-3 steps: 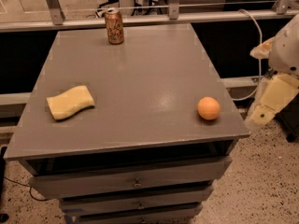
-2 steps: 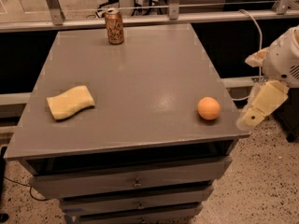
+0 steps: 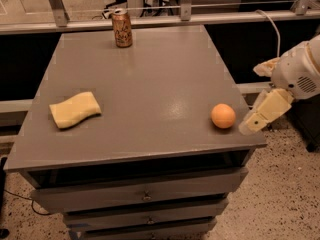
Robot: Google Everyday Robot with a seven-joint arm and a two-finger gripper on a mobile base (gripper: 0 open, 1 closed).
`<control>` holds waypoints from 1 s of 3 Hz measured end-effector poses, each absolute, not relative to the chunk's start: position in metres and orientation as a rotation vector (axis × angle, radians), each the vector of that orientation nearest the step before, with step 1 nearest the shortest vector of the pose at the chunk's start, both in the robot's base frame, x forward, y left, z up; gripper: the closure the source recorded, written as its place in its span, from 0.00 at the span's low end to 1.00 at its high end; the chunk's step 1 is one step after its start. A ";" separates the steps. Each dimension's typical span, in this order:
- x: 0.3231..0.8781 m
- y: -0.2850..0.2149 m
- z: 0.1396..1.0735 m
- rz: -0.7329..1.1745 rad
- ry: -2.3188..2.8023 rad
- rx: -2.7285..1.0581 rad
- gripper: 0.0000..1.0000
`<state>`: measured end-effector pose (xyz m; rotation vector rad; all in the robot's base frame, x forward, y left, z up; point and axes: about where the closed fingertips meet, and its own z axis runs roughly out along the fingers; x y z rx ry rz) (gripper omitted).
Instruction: Pick orange
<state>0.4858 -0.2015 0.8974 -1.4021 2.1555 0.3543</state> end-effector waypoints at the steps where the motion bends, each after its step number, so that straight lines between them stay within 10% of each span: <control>1: 0.495 -0.158 0.895 0.490 2.066 -1.356 0.00; 3: 0.495 -0.047 0.904 0.748 1.919 -1.266 0.00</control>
Offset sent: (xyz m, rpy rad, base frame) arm 0.0082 0.1562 -0.0068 0.4177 0.0219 0.0599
